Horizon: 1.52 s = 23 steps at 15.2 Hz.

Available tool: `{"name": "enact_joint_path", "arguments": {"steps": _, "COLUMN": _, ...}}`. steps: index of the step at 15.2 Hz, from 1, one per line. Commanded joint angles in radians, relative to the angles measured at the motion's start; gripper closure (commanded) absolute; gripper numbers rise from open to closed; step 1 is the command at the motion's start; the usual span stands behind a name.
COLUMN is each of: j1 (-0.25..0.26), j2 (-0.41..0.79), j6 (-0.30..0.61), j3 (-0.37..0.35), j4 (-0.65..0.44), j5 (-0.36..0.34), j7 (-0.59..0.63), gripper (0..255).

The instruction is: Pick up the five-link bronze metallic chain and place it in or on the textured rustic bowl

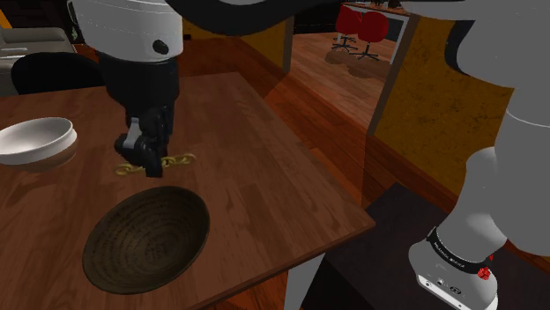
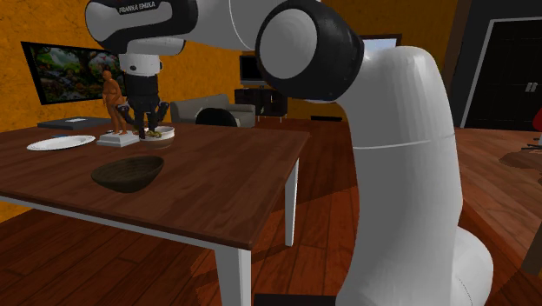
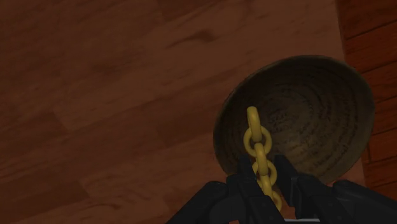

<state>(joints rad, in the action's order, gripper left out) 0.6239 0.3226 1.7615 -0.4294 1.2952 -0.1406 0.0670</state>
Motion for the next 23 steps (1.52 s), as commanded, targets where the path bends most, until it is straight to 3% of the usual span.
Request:
{"name": "enact_joint_path", "arguments": {"steps": 1, "j1": 0.044, "j2": 0.042, "j6": -0.024, "j3": -0.009, "j4": -0.061, "j5": -0.027, "j7": 0.046, "gripper": 255}}
{"name": "enact_joint_path", "arguments": {"steps": 4, "j1": 0.102, "j2": 0.094, "j6": -0.053, "j3": -0.016, "j4": -0.137, "j5": -0.059, "j7": 0.099, "gripper": 255}}
{"name": "enact_joint_path", "arguments": {"steps": 18, "j1": 0.066, "j2": 0.054, "j6": 0.164, "j3": -0.013, "j4": 0.121, "j5": -0.047, "j7": 0.107, "gripper": 255}}
{"name": "enact_joint_path", "arguments": {"steps": 23, "j1": 0.066, "j2": 0.054, "j6": 0.164, "j3": -0.013, "j4": 0.121, "j5": -0.047, "j7": 0.107, "gripper": 255}}
